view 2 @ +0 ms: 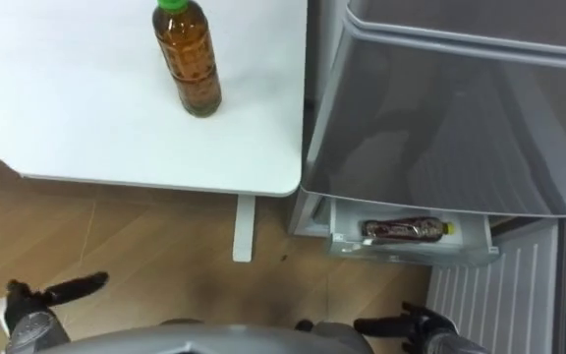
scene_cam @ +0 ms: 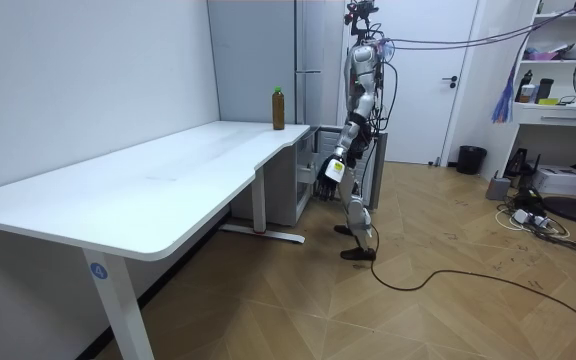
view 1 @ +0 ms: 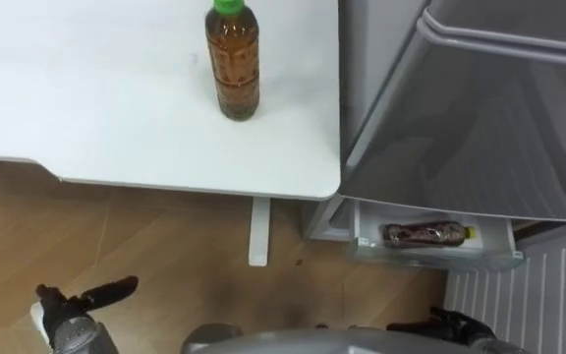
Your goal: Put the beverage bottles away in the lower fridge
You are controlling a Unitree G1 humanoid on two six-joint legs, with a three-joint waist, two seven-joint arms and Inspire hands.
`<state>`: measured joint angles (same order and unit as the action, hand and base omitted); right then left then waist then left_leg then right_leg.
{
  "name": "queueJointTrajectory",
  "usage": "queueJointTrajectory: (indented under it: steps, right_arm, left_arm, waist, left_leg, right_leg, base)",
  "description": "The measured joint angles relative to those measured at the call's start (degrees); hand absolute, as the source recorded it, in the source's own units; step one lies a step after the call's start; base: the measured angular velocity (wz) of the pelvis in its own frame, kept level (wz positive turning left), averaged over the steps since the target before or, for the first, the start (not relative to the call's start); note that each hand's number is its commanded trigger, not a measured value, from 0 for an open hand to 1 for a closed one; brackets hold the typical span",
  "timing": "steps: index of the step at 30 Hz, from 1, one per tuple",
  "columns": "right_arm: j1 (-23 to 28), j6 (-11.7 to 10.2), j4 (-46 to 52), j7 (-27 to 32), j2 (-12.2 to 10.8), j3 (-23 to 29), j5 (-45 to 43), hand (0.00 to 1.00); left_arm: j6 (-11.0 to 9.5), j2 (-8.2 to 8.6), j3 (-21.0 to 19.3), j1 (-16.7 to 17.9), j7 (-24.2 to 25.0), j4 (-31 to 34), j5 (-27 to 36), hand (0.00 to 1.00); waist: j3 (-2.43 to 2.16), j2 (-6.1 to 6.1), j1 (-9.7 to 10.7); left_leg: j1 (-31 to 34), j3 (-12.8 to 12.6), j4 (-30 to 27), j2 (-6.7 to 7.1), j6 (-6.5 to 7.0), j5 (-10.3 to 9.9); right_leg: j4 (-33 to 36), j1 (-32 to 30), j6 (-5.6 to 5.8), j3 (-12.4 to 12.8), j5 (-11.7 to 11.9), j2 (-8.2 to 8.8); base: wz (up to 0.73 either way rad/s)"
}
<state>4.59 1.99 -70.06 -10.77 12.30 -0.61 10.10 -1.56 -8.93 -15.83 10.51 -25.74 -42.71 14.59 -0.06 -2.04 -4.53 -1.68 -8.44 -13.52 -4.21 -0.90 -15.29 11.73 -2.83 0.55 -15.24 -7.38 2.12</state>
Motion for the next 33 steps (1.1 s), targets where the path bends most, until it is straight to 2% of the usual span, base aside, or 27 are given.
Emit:
queueJointTrajectory:
  steps: [2,4,5,7,10,14,16,17,18,21,25,28,30,31,33]
  right_arm:
    - [0.6,-1.3,0.1,0.0,-0.2,0.2,-1.1,0.00]
    - [1.1,-3.0,0.0,0.3,-0.3,0.2,-1.0,0.00]
    - [1.1,-3.3,0.0,0.4,-0.3,0.2,-1.0,0.00]
    - [0.8,-4.6,-0.2,1.3,-0.4,0.2,-0.9,0.00]
    - [1.0,-5.3,-0.5,1.5,-0.8,0.8,-0.9,0.00]
    - [1.1,-5.6,-0.6,1.3,-1.2,0.7,-0.8,0.00]
    - [0.7,-5.7,-1.7,1.1,-1.6,0.7,-1.0,0.00]
    - [0.6,-5.7,-1.7,0.7,-1.6,0.8,-1.1,0.00]
    - [0.6,-5.7,-1.8,0.2,-1.5,0.9,-1.2,0.00]
    - [0.5,-6.3,-3.0,-0.6,-1.5,1.0,-1.1,0.00]
    - [-0.2,-6.5,-3.1,-1.3,-1.2,1.3,-1.3,0.00]
    - [-0.1,-7.1,-2.8,-2.0,-1.1,1.3,-1.2,0.00]
    - [-0.1,-7.4,-2.5,-2.3,-1.1,1.3,-1.3,0.00]
    - [-0.2,-7.6,-2.5,-2.5,-1.1,1.3,-1.3,0.00]
    - [-0.5,-7.8,-2.8,-2.7,-1.0,1.5,-1.7,0.00]
  left_arm:
    - [-1.6,0.54,-1.0,-0.1,-2.5,3.0,-1.4,0.00]
    - [-2.8,1.26,-1.1,0.1,-6.2,10.0,-1.4,0.00]
    - [-3.6,1.27,-1.0,0.2,-6.9,11.5,-1.4,0.00]
    - [-6.6,1.25,-0.8,-0.1,-9.4,15.5,-1.4,0.00]
    - [-7.4,1.27,-0.8,0.3,-11.0,22.2,-2.3,0.00]
    - [-5.4,1.43,-0.5,1.6,-12.9,26.5,-7.9,0.00]
    - [-3.0,1.37,-0.1,2.9,-13.6,31.1,-9.0,0.00]
    - [-2.4,1.31,0.0,2.9,-13.6,31.9,-10.0,0.00]
    - [-1.1,0.79,0.3,2.9,-13.5,32.9,-11.9,0.00]
    - [0.4,-1.98,1.4,3.0,-11.9,33.9,-13.1,0.00]
    - [0.8,-4.88,3.0,3.0,-10.0,34.1,-13.1,0.00]
    - [1.4,-6.44,3.7,3.2,-8.5,34.5,-13.1,0.00]
    - [2.0,-6.63,3.8,3.3,-7.6,35.0,-13.1,0.00]
    - [3.2,-6.70,3.7,3.3,-7.2,35.9,-13.2,0.00]
    - [3.6,-6.83,3.7,3.3,-6.5,36.2,-13.9,0.00]
  waist:
    - [-0.12,0.31,-0.3]
    - [-0.05,0.78,-0.5]
    - [0.02,0.92,-0.6]
    - [0.20,1.44,-0.5]
    - [0.17,1.46,-0.3]
    - [0.46,1.00,-0.1]
    - [0.48,0.24,0.8]
    - [0.56,0.22,0.8]
    - [0.58,0.24,0.9]
    - [0.68,0.36,1.3]
    - [1.18,0.62,1.7]
    - [1.34,0.78,2.3]
    - [1.49,0.99,2.5]
    - [1.52,1.04,2.5]
    - [1.54,1.07,2.7]
  left_leg:
    - [0.0,0.4,0.0,-0.08,-0.01,0.0]
    - [0.0,0.6,0.0,-0.13,-0.02,0.0]
    - [-0.1,0.6,0.1,-0.13,-0.02,0.0]
    - [-0.7,0.6,0.4,-0.09,-0.02,0.0]
    - [-1.1,0.5,0.8,-0.07,-0.24,0.2]
    - [-0.7,0.8,0.7,-0.15,-0.29,0.2]
    - [0.2,1.6,0.0,-0.08,-0.31,0.2]
    - [0.5,2.1,-0.2,-0.07,-0.31,0.2]
    - [0.9,2.6,-0.3,-0.05,-0.31,0.2]
    - [1.4,3.8,-0.7,0.03,-0.31,0.2]
    - [2.1,4.6,-1.0,0.01,-0.31,0.2]
    - [2.3,4.6,-1.1,-0.01,-0.31,0.2]
    - [2.5,4.6,-1.2,0.05,-0.31,0.2]
    - [2.7,4.6,-1.3,0.09,-0.31,0.2]
    - [3.0,4.8,-1.5,0.16,-0.31,0.2]
  right_leg:
    - [-0.1,0.0,0.00,-0.4,0.0,-0.09]
    - [-0.1,0.1,-0.01,-0.6,0.0,-0.12]
    - [-0.1,0.1,-0.01,-0.6,0.0,-0.12]
    - [-0.2,0.6,0.00,-0.6,0.0,-0.10]
    - [-0.2,0.8,0.10,-0.5,-0.1,-0.09]
    - [-0.3,0.6,0.10,-0.7,-0.1,-0.14]
    - [-1.2,0.6,0.11,-0.8,0.1,-0.16]
    - [-1.3,0.6,0.09,-0.8,0.2,-0.20]
    - [-1.4,0.6,0.08,-0.8,0.4,-0.19]
    - [-2.2,0.9,0.15,-1.2,0.5,-0.23]
    - [-2.1,0.6,0.15,-1.4,0.4,-0.20]
    - [-2.2,0.7,0.15,-1.0,0.5,-0.19]
    - [-2.2,0.6,0.18,-0.6,0.5,-0.15]
    - [-2.2,0.5,0.23,-0.5,0.5,-0.11]
    - [-2.2,0.3,0.27,-0.4,0.5,-0.06]
  base:
    - [0.03]
    - [0.05]
    - [0.00]
    - [0.00]
    - [0.00]
    - [0.04]
    - [0.20]
    - [0.23]
    - [0.20]
    - [0.19]
    - [0.11]
    - [0.10]
    - [0.03]
    - [0.00]
    - [0.03]
